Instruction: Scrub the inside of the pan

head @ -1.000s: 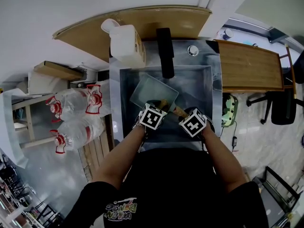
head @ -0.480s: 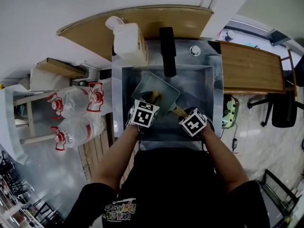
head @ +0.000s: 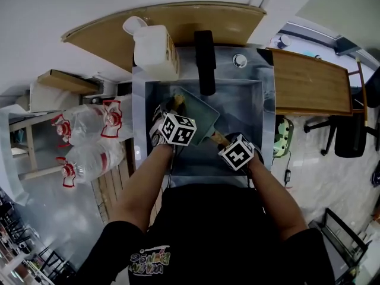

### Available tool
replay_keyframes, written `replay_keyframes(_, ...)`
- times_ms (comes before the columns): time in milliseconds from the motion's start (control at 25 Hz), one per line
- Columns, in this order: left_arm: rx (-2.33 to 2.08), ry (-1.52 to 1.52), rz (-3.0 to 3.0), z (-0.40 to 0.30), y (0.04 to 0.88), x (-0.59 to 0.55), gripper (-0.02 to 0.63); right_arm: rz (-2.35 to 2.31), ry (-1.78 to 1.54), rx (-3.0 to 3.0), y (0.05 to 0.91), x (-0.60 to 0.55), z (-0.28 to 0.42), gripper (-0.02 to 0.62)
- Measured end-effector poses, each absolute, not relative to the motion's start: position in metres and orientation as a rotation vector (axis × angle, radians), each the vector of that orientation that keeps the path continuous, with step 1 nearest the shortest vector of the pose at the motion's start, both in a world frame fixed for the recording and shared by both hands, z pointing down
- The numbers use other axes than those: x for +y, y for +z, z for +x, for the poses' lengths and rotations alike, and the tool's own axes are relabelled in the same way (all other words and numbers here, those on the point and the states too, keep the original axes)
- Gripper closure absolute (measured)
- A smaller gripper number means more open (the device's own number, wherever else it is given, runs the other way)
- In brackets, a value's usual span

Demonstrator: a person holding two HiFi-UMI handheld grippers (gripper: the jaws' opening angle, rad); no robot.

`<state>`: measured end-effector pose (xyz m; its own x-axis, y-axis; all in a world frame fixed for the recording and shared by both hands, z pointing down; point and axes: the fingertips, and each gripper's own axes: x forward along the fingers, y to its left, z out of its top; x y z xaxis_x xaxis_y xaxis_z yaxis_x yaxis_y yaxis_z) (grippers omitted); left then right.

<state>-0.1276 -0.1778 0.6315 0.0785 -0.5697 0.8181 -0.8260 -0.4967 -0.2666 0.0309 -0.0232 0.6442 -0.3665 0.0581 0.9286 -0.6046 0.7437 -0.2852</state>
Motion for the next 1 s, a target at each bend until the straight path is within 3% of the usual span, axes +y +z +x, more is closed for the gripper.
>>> replay_keyframes(240, -1.378, 1.499, 2.069, -0.128, 0.659, -0.181, 0.460, 0.409, 0.749, -1.821, 0.647, -0.023, 0.031, 0.443)
replay_keyframes(1000, -1.076, 1.293, 2.159, -0.064, 0.667, -0.153, 0.462, 0.381, 0.779, -1.825, 0.649, -0.023, 0.031, 0.443)
